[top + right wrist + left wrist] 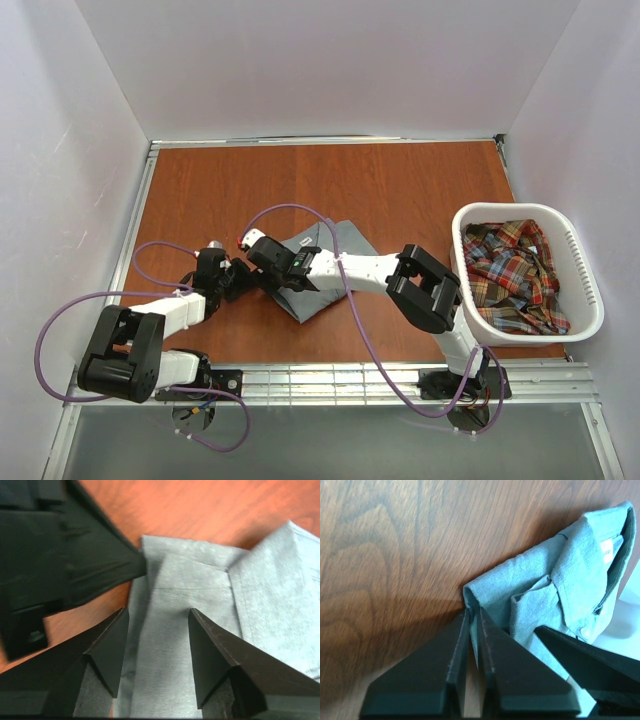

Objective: Fold and stack the long sleeve shirts
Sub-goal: Fold the shirt

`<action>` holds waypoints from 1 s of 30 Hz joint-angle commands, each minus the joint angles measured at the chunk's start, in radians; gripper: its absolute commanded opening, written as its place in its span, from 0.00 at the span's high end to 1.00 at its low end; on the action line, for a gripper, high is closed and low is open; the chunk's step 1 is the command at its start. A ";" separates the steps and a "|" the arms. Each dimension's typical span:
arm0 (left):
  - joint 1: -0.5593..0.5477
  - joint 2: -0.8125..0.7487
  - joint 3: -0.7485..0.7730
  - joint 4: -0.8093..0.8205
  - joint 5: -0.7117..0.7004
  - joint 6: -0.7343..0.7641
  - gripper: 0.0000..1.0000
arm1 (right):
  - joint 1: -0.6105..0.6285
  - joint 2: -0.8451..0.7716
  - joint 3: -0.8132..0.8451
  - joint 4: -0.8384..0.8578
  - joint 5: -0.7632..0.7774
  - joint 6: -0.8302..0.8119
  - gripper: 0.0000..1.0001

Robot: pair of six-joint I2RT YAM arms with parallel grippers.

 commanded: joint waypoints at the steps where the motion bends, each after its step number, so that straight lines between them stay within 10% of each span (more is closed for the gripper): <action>1: 0.003 0.008 -0.030 0.002 0.009 0.014 0.94 | 0.006 0.010 0.039 -0.025 0.114 0.002 0.56; 9: 0.003 0.021 -0.047 0.044 0.029 0.011 1.00 | 0.007 0.027 0.043 -0.037 0.160 0.007 0.71; 14: 0.003 0.038 -0.050 0.065 0.043 0.009 1.00 | 0.016 0.026 0.049 -0.034 0.122 -0.022 0.99; 30: 0.003 0.045 -0.064 0.099 0.055 0.005 1.00 | 0.039 -0.057 0.002 0.046 -0.044 -0.047 0.99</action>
